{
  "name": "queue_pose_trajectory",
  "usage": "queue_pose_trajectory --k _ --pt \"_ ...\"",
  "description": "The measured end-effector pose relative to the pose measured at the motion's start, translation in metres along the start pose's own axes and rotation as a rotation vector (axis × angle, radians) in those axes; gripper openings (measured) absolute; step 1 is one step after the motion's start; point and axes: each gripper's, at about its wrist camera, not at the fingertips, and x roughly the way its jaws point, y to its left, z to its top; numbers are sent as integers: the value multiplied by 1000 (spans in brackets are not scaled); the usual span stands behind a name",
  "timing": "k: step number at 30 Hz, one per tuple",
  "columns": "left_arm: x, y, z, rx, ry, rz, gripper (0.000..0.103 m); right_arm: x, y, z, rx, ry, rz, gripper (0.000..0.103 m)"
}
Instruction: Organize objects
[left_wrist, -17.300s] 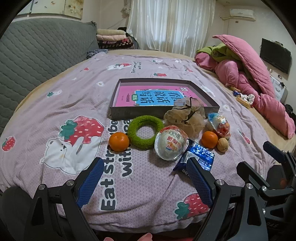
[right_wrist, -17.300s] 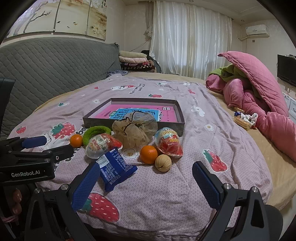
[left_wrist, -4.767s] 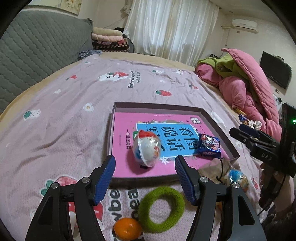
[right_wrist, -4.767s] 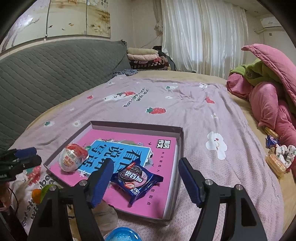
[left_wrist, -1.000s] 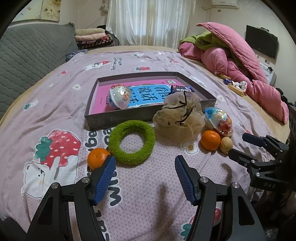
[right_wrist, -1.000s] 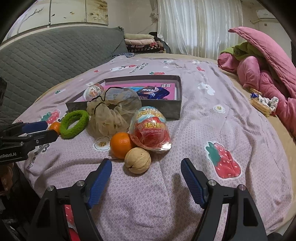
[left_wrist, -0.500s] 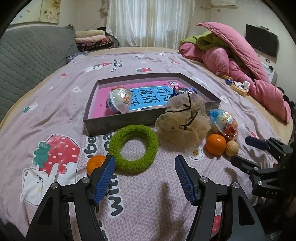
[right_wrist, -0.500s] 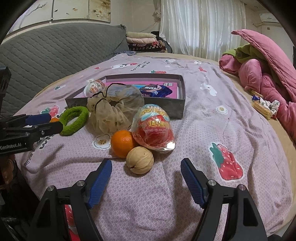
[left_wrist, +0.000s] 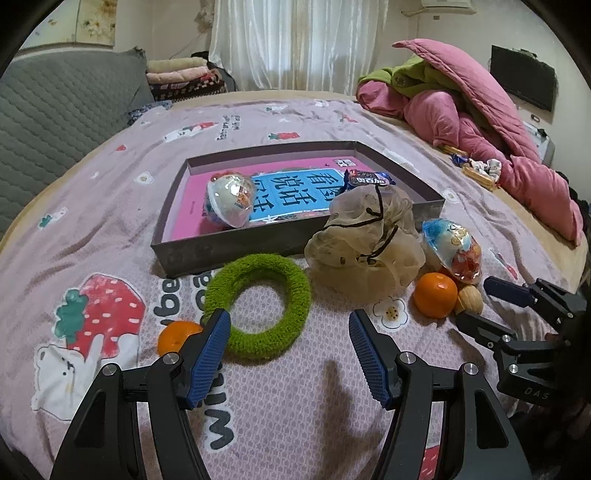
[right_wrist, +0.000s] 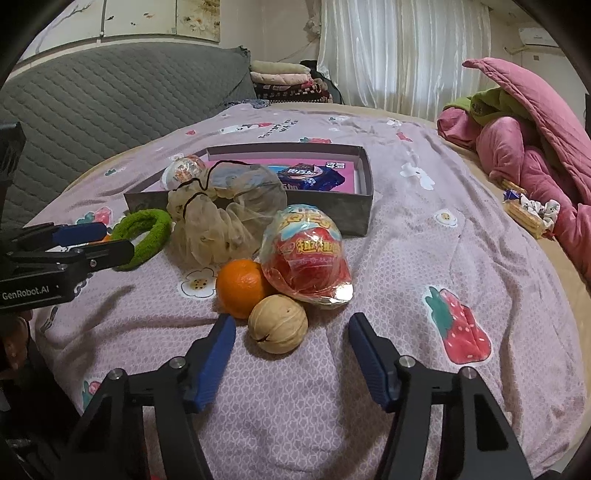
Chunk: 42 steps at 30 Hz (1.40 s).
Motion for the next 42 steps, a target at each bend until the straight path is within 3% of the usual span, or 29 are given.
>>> queue_pose_trajectory --k 7,13,24,30,32,42 --pt "11 2 5 4 9 22 68 7 5 2 -26 2 -2 51" --pt "22 0 8 16 26 34 68 10 12 2 -63 5 6 35" --pt "40 -6 9 23 61 27 68 8 12 2 -61 3 22 34" --pt "49 -9 9 27 77 14 56 9 12 2 -51 6 36 34" --pt "49 -10 8 33 77 11 46 9 12 3 -49 8 38 34" --pt "45 -11 7 34 72 5 20 10 12 3 -55 9 43 34"
